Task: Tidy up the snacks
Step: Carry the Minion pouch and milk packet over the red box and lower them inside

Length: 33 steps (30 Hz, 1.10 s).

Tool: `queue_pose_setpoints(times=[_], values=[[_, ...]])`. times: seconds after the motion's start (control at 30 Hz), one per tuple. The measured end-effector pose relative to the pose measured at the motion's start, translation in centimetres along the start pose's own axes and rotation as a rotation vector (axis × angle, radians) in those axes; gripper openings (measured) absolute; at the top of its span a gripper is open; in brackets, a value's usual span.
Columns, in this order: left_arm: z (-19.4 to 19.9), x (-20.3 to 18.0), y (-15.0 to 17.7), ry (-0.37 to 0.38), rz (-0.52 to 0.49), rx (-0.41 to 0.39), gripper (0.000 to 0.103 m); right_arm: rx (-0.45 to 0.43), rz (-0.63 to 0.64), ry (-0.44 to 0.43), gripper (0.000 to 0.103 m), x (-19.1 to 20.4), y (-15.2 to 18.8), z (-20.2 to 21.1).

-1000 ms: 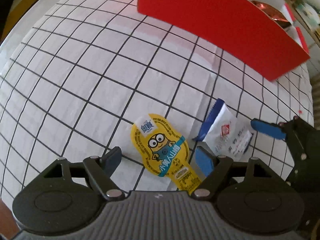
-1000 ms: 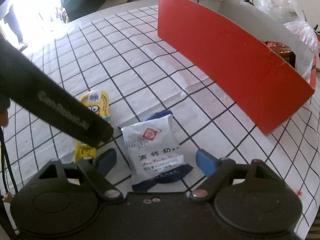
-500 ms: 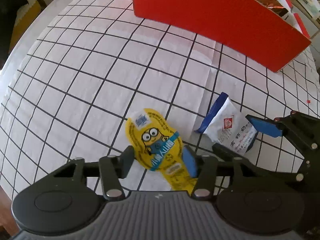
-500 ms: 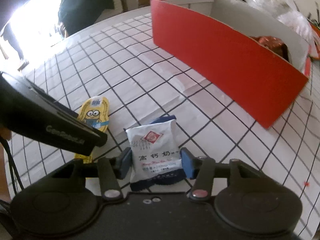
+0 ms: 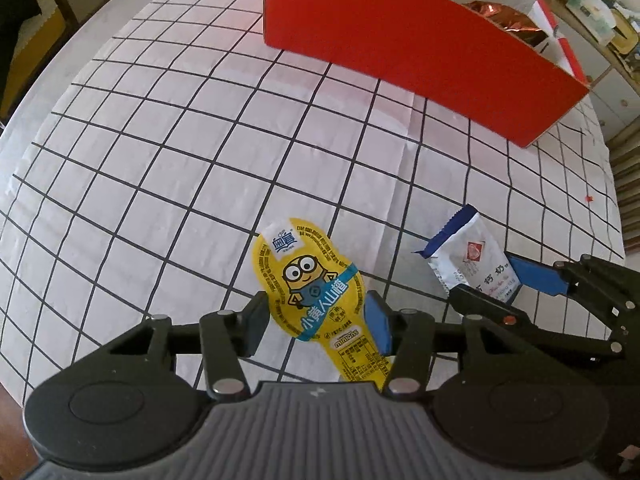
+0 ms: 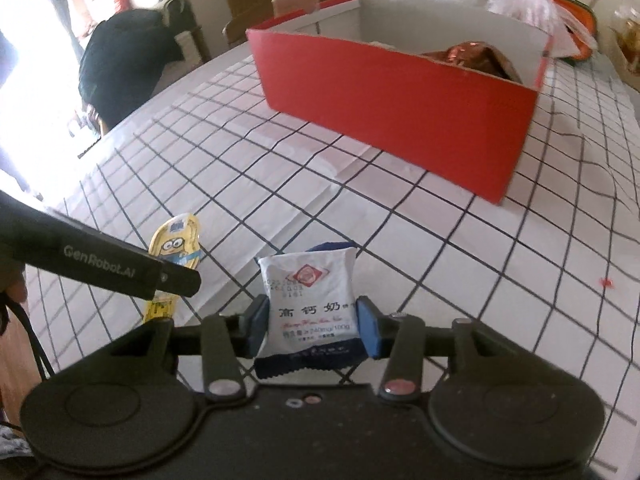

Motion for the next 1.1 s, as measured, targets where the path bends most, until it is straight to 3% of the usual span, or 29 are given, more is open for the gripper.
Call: queue_pose_setpoints(times=[0.43, 0.8, 1.1], values=[[4.2, -0.6, -2.1, 0.035, -0.021, -0.100, 0.051, -0.112, -0.093, 0.062, 0.045, -0.9, -3.2, 4.6], [6.8, -2.2, -7.3, 0.045, -0.121, -0.228, 0.051, -0.213, -0.083, 0.144, 0.045, -1.2, -7.9, 6.3], [7.4, -3.4, -12.6, 0.106, -0.226, -0.298, 0.051, -0.268, -0.089, 0.235, 0.045, -1.4, -12.1, 5.5]])
Point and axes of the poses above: each gripper's, at about its wrist camera, not at the fingertips, and z roughly against the way its jaws point, x to its left, y to its underside, the point moved 6 cm from there along -z, roughly the way its jaws point, and after that the axes turned 14 degrees about -x, right-handed, at the moved point
